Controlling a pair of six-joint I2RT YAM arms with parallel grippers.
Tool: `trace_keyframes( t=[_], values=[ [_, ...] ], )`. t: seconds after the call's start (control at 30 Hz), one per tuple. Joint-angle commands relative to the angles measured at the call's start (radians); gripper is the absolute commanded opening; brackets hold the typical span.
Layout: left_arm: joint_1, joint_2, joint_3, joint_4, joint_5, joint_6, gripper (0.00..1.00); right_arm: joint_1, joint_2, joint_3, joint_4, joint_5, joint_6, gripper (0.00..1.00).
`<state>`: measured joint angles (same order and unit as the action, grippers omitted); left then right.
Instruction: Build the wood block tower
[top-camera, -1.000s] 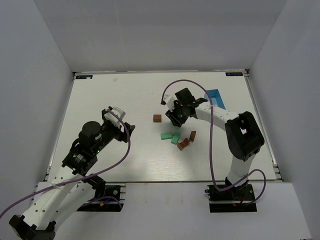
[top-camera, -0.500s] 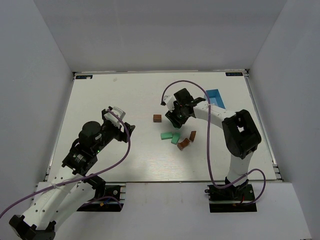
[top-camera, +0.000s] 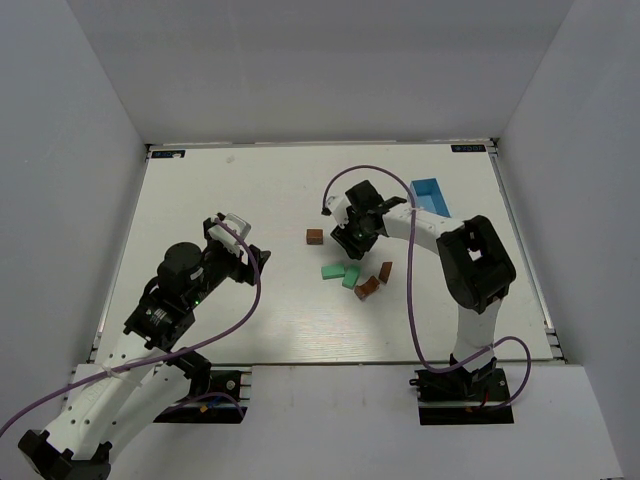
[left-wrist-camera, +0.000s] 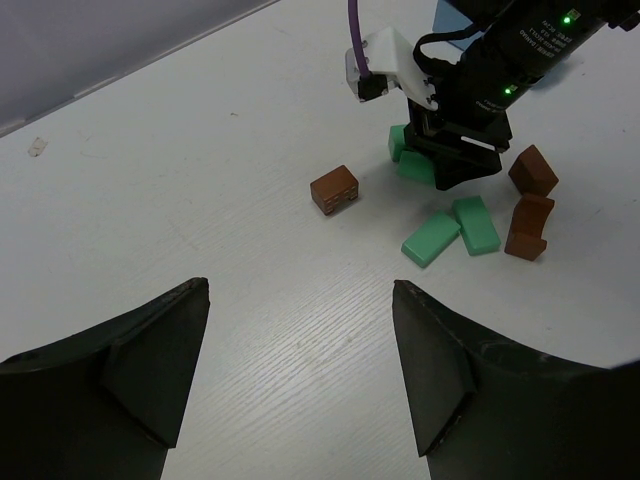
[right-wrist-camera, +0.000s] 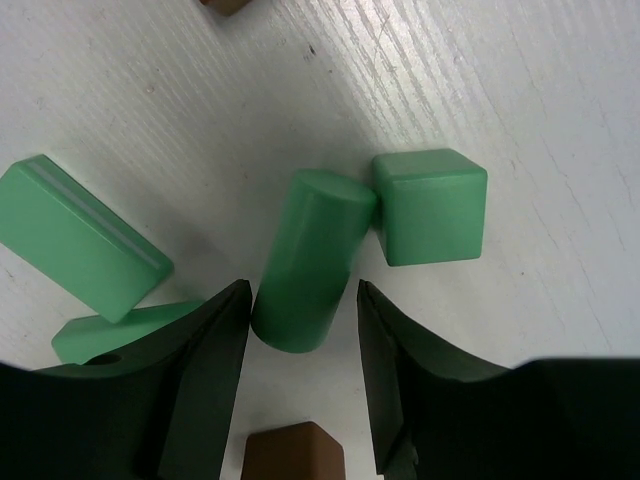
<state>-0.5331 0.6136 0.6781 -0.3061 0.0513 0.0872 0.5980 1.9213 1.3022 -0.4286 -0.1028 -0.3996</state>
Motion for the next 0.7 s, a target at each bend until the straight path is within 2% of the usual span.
trace_keyframes(
  t=[0.0, 0.1, 0.2, 0.27, 0.37, 0.5, 0.53, 0.67],
  values=[
    [0.004, -0.003, 0.011, 0.002, 0.013, 0.002, 0.84, 0.005, 0.007, 0.034, -0.001, 0.015, 0.005, 0.53],
    [0.004, -0.003, 0.011, 0.002, 0.013, 0.002, 0.84, 0.006, 0.008, 0.032, -0.002, 0.012, 0.005, 0.47],
    [0.004, 0.006, 0.011, 0.002, 0.013, 0.002, 0.84, 0.005, 0.005, 0.031, -0.006, 0.006, 0.001, 0.37],
    [0.004, 0.006, 0.011, 0.002, 0.013, 0.002, 0.84, 0.006, -0.007, 0.029, -0.012, -0.006, -0.001, 0.26],
    [0.004, 0.006, 0.011, 0.002, 0.013, 0.002, 0.85, 0.005, -0.028, 0.025, -0.018, -0.023, -0.007, 0.14],
    [0.004, 0.017, 0.0, 0.028, 0.063, -0.021, 0.92, 0.0, -0.077, 0.008, -0.019, -0.054, -0.022, 0.08],
    [0.004, 0.017, 0.0, 0.028, 0.064, -0.042, 0.99, 0.0, -0.097, 0.003, -0.021, -0.066, -0.025, 0.08],
    [0.004, 0.058, -0.009, 0.093, 0.077, -0.177, 0.99, -0.006, -0.183, -0.023, 0.001, -0.09, -0.045, 0.06]
  ],
)
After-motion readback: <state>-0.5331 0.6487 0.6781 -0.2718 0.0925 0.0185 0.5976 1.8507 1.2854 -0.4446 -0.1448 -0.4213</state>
